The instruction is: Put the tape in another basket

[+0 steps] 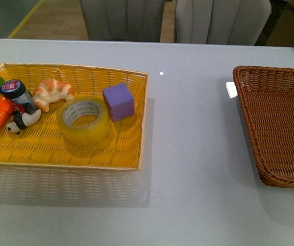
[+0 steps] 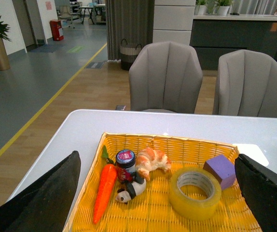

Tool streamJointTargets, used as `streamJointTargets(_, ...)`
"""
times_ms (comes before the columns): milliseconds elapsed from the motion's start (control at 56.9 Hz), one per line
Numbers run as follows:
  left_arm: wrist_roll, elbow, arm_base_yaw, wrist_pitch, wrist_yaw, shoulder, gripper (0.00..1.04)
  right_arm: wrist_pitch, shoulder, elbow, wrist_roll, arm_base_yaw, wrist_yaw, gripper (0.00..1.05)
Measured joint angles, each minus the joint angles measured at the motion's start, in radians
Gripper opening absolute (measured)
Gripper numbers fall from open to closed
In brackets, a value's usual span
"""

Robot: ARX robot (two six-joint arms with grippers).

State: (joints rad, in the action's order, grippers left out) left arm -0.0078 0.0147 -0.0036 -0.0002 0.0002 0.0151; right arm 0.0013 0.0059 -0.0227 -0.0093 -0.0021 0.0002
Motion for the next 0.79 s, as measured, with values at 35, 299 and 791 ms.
streamJointTargets(35, 0.0, 0.0, 0.0, 0.0, 0.0, 0.0, 0.96, 0.0, 0.0, 0.0, 0.0, 0.0, 0.0, 0.96)
streamJointTargets(299, 0.0, 0.0, 0.0, 0.0, 0.0, 0.0, 0.96, 0.0, 0.0, 0.0, 0.0, 0.0, 0.0, 0.96)
streamJointTargets(791, 0.0, 0.0, 0.0, 0.0, 0.0, 0.0, 0.96, 0.0, 0.0, 0.0, 0.0, 0.0, 0.0, 0.96)
